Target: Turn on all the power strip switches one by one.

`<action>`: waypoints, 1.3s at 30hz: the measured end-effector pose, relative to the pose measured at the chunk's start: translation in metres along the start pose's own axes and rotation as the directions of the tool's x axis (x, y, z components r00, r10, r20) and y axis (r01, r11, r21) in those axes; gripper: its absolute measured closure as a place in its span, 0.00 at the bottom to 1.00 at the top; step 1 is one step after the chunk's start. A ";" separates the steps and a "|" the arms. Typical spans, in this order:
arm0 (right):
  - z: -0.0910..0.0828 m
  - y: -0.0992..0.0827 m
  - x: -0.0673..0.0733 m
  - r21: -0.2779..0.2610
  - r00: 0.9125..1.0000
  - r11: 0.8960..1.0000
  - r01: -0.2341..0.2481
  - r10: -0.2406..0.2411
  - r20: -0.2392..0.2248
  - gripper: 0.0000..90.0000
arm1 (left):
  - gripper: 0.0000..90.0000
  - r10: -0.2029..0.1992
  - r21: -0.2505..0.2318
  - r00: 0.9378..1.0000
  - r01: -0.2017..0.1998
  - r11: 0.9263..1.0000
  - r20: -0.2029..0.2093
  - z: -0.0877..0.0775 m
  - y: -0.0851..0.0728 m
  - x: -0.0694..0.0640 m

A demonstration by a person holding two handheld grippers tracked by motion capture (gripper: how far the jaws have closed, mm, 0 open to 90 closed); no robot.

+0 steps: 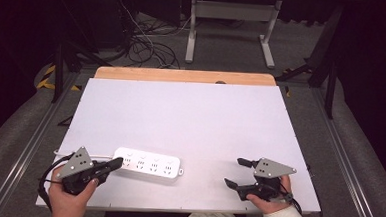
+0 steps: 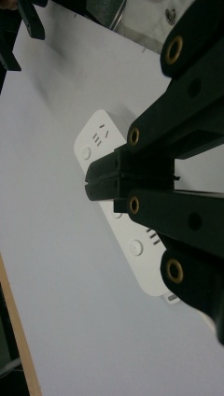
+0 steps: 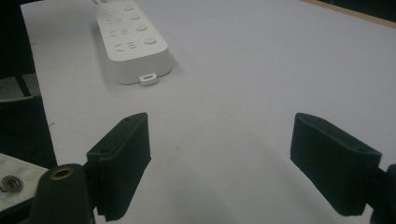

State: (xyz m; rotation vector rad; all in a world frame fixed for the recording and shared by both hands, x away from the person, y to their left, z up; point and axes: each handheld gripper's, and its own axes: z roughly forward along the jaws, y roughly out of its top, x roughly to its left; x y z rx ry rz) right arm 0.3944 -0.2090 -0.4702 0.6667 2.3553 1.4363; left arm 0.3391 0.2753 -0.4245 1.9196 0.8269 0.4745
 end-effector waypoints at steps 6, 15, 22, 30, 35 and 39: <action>0.000 0.000 0.000 0.004 1.000 1.000 0.000 0.000 -0.001 0.23 | 1.00 0.028 0.020 1.000 -0.028 0.999 -0.007 0.004 0.006 0.001; 0.000 -0.001 -0.001 0.002 1.000 1.000 -0.003 0.003 -0.004 0.23 | 1.00 0.033 0.058 0.999 -0.033 0.998 0.002 0.011 0.018 0.007; 0.001 -0.001 -0.001 0.013 1.000 1.000 -0.004 0.004 -0.004 0.23 | 1.00 0.033 0.079 0.999 -0.034 0.996 0.007 0.019 0.025 0.010; 0.001 -0.001 -0.001 0.013 1.000 1.000 -0.002 0.002 -0.010 0.24 | 1.00 0.022 0.174 1.000 -0.025 0.984 0.021 0.030 0.033 0.018; 0.001 -0.002 -0.001 0.017 1.000 1.000 0.000 0.000 -0.014 0.24 | 1.00 0.005 0.249 1.000 -0.008 0.968 0.016 0.042 0.033 0.028; 0.002 -0.002 -0.001 0.017 1.000 1.000 -0.002 0.002 -0.019 0.24 | 1.00 -0.008 0.276 1.000 0.005 0.961 0.010 0.048 0.033 0.032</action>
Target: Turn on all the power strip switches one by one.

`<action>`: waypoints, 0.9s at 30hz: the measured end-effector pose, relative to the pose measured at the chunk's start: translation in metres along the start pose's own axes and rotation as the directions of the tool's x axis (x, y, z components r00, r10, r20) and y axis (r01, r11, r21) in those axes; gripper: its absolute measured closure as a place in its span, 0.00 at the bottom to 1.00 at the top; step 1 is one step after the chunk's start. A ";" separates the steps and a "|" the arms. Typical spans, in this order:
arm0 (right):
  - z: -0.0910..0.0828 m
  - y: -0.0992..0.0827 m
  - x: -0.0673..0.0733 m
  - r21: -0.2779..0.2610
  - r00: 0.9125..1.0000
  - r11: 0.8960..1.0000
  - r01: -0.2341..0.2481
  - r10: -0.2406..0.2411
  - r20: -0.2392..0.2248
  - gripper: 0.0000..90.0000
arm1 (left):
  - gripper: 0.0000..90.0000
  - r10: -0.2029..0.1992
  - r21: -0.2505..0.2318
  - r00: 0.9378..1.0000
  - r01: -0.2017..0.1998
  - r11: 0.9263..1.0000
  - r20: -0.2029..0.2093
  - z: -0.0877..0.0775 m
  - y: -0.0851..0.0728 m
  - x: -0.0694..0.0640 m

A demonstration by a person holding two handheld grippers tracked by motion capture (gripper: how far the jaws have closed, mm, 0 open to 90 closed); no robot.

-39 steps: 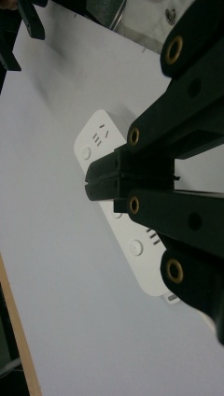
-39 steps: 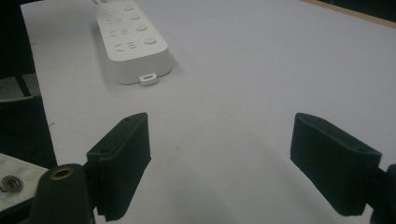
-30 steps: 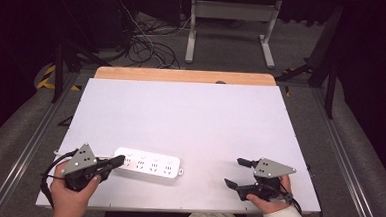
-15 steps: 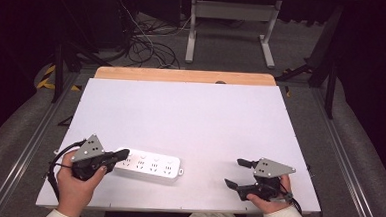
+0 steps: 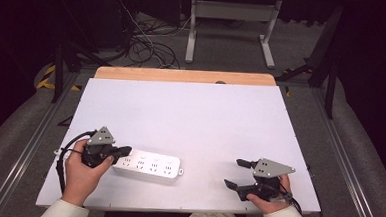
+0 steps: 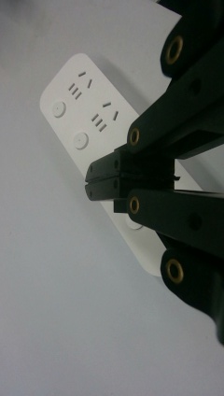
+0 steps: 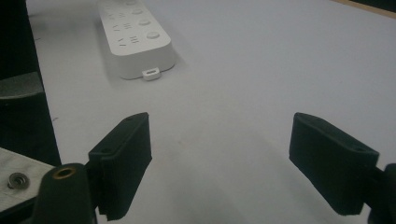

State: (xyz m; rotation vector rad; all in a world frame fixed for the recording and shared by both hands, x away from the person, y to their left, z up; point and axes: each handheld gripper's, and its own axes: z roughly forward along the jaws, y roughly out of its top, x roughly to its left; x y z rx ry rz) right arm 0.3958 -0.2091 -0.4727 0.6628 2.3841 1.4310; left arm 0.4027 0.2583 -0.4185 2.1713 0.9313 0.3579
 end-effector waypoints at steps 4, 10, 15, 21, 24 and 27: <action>0.000 0.000 0.000 0.001 1.000 1.000 0.001 -0.001 0.000 0.24 | 1.00 -0.017 0.038 1.000 0.017 0.999 0.004 0.006 0.002 0.006; 0.000 0.000 0.000 0.004 1.000 1.000 -0.001 0.001 -0.002 0.24 | 1.00 -0.039 0.095 0.999 0.039 0.995 0.000 0.016 0.003 0.012; 0.000 -0.001 -0.001 0.004 1.000 1.000 -0.003 0.003 -0.005 0.24 | 1.00 -0.043 0.141 0.999 0.042 0.989 0.000 0.024 0.004 0.016; 0.001 -0.001 -0.001 0.008 1.000 1.000 -0.005 0.005 -0.007 0.24 | 1.00 -0.038 0.182 0.999 0.042 0.982 -0.026 0.034 0.006 0.017; 0.001 -0.001 -0.001 0.008 1.000 1.000 -0.005 0.005 -0.009 0.24 | 1.00 -0.039 0.193 0.999 0.044 0.980 -0.031 0.036 0.006 0.018; 0.001 -0.001 -0.001 0.008 1.000 1.000 -0.006 0.006 -0.010 0.24 | 1.00 -0.041 0.203 0.999 0.047 0.978 -0.034 0.039 0.006 0.020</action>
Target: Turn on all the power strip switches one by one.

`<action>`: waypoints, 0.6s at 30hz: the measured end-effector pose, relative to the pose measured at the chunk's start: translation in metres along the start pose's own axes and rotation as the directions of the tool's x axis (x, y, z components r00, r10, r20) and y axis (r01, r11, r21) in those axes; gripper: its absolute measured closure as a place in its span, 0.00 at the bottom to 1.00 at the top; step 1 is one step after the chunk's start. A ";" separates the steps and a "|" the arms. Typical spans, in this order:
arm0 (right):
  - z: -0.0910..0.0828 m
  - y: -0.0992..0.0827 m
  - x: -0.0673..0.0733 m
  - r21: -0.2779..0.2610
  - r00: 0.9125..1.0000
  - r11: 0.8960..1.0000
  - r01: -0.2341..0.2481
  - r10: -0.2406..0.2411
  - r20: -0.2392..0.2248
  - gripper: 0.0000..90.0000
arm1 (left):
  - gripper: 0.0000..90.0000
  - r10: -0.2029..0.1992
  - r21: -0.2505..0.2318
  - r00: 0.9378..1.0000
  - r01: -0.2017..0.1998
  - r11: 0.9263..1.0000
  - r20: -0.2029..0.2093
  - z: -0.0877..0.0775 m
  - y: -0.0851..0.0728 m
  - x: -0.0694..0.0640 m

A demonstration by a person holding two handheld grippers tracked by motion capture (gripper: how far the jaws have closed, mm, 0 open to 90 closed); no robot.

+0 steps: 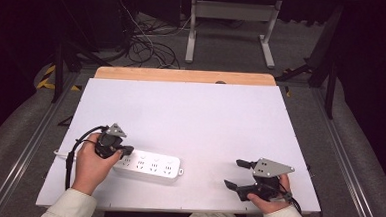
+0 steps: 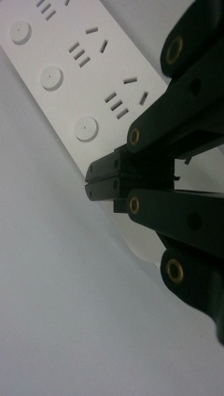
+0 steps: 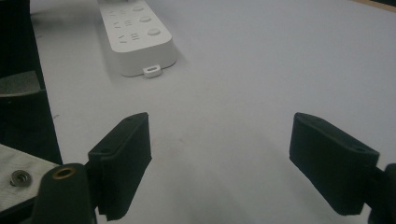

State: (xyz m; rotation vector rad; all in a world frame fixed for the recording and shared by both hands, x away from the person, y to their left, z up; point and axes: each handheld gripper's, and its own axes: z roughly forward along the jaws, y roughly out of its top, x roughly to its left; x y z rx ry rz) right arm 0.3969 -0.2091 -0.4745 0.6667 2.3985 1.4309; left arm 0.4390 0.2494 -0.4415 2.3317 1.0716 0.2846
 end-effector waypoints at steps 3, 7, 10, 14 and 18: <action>0.000 0.000 0.000 0.002 1.000 1.000 -0.001 0.001 -0.001 0.24 | 1.00 -0.002 0.003 1.000 0.002 1.000 0.002 0.001 0.000 0.000; 0.001 0.000 0.000 0.002 1.000 1.000 -0.001 0.001 -0.003 0.24 | 1.00 0.000 0.006 1.000 0.001 1.000 -0.007 0.001 0.001 0.000; 0.001 0.000 0.000 0.002 1.000 1.000 -0.001 0.001 -0.004 0.24 | 1.00 -0.001 0.006 1.000 0.001 1.000 -0.008 0.001 0.001 -0.001; 0.000 0.000 0.000 0.002 1.000 1.000 0.002 -0.002 -0.005 0.24 | 1.00 -0.001 0.000 1.000 0.001 1.000 -0.013 0.002 0.000 -0.002; 0.000 0.000 0.001 0.002 1.000 1.000 0.003 -0.003 -0.007 0.24 | 1.00 -0.002 -0.002 1.000 0.001 1.000 -0.022 0.003 -0.001 -0.003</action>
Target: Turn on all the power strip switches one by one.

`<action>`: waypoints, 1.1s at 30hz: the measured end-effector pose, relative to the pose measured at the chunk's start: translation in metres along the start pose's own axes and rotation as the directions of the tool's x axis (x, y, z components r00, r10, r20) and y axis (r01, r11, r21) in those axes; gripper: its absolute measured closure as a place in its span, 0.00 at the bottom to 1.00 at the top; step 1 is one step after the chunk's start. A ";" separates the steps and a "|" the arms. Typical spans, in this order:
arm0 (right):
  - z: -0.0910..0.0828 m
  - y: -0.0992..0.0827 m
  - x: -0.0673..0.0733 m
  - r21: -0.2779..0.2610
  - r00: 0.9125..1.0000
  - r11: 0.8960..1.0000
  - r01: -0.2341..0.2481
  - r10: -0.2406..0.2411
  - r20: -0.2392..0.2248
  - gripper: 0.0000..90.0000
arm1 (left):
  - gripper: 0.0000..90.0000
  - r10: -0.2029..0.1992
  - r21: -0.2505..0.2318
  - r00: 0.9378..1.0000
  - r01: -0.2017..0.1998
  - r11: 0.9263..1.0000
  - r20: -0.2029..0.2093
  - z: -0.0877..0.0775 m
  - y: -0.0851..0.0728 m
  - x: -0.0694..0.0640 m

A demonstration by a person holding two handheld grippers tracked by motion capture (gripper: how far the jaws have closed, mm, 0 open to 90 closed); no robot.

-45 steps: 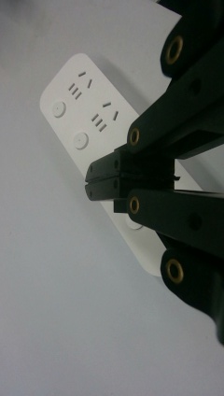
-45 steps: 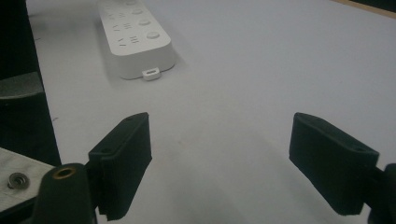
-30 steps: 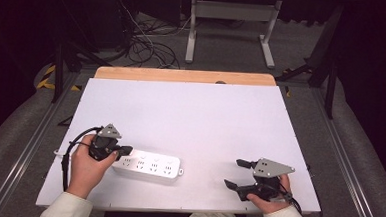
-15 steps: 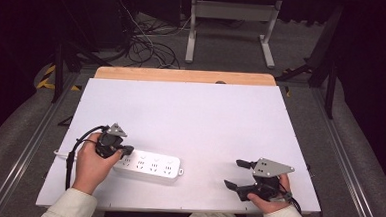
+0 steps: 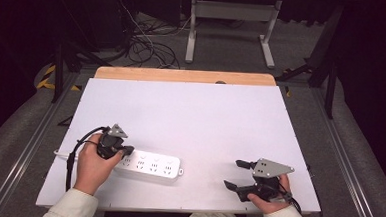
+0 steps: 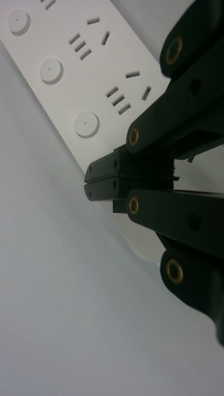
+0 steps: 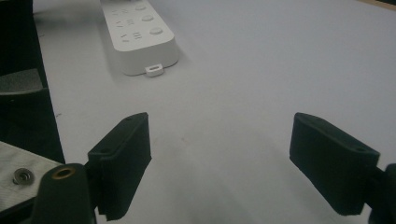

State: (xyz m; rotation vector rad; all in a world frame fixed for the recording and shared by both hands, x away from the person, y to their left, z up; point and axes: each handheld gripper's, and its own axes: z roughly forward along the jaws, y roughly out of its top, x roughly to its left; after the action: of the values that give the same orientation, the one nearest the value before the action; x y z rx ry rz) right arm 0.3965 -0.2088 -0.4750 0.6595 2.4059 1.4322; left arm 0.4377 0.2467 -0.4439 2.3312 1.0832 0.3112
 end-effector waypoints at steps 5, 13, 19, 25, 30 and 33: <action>0.000 0.000 0.000 0.001 1.000 1.000 0.003 -0.003 0.000 0.24 | 1.00 -0.004 -0.006 1.000 0.004 1.000 -0.006 0.001 -0.001 -0.001; 0.000 0.000 0.001 0.003 1.000 1.000 0.003 -0.003 -0.002 0.23 | 1.00 0.010 -0.017 0.999 -0.011 1.000 -0.036 0.004 -0.001 -0.008; 0.000 0.000 0.001 0.000 1.000 1.000 0.003 -0.003 -0.002 0.23 | 1.00 0.021 -0.015 0.997 -0.022 1.000 -0.070 0.005 0.001 -0.010; 0.000 0.000 0.001 0.003 1.000 1.000 0.007 -0.007 -0.007 0.23 | 1.00 -0.011 -0.033 0.999 0.009 0.999 -0.042 0.005 -0.003 -0.007; 0.000 0.000 0.001 0.005 1.000 1.000 0.007 -0.007 -0.009 0.23 | 1.00 -0.021 -0.045 0.999 0.019 0.999 -0.047 0.005 -0.007 -0.007; 0.000 0.000 0.002 0.005 1.000 1.000 0.007 -0.007 -0.009 0.23 | 1.00 -0.028 -0.060 0.999 0.026 0.998 -0.033 0.005 -0.009 -0.005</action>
State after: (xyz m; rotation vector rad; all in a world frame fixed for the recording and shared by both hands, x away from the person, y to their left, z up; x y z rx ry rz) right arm 0.3950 -0.2077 -0.4755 0.6462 2.4167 1.4294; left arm 0.4309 0.2454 -0.4530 2.2652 1.1056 0.3693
